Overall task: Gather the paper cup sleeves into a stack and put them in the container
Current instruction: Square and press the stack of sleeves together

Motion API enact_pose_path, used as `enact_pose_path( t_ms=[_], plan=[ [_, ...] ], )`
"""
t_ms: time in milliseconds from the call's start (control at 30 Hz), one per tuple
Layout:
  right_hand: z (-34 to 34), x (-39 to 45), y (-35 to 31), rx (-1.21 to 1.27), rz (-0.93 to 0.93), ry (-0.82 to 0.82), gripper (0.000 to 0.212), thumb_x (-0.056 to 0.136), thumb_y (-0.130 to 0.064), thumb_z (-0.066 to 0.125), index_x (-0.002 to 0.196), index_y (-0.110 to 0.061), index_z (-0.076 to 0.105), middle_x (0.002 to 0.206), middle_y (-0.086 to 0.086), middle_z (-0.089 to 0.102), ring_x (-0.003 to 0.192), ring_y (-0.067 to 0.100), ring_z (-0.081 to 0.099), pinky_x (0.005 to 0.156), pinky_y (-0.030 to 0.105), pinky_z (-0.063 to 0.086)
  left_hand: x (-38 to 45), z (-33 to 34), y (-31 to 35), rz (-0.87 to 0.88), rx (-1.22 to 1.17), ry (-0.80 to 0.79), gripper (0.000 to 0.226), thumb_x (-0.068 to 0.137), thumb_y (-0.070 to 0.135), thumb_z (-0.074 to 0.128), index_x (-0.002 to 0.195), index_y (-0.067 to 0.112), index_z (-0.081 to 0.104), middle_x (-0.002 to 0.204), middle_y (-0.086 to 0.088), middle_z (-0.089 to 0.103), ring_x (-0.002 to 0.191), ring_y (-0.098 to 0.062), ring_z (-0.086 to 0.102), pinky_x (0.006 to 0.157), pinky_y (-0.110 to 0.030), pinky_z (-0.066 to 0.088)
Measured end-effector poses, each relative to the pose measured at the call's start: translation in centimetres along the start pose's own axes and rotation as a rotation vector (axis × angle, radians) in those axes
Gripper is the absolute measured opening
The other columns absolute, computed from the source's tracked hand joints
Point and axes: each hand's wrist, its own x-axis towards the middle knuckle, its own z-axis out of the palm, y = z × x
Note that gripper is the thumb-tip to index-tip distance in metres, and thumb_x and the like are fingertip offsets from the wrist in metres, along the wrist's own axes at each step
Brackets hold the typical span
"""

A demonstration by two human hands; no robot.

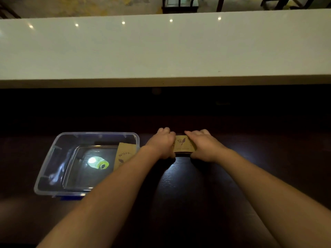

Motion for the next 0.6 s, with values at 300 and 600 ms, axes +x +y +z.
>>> enact_pose_path(
  t_ms=[300, 600],
  plan=[
    [-0.7, -0.5, -2.1, -0.098, 0.098, -0.085, 0.070, 0.067, -0.028, 0.080, 0.125, -0.015, 0.044, 0.121, 0.009, 0.044, 0.112, 0.029, 0.044, 0.090, 0.039, 0.047, -0.4, -0.1, 1.0, 0.003, 0.014, -0.034, 0.070, 0.062, 0.031, 0.079, 0.117, 0.007, 0.044, 0.117, -0.011, 0.039, 0.110, -0.027, 0.037, 0.087, -0.034, 0.041],
    [1.3, -4.1, -0.7, 0.067, 0.069, 0.142, 0.059, 0.066, -0.023, 0.073, 0.117, -0.017, 0.043, 0.115, 0.006, 0.052, 0.103, 0.025, 0.052, 0.073, 0.032, 0.042, -3.1, 1.0, 1.6, -0.021, -0.421, 0.058, 0.104, 0.062, 0.029, 0.080, 0.142, 0.039, 0.014, 0.129, 0.000, 0.025, 0.100, -0.019, 0.050, 0.076, -0.030, 0.048]
  ],
)
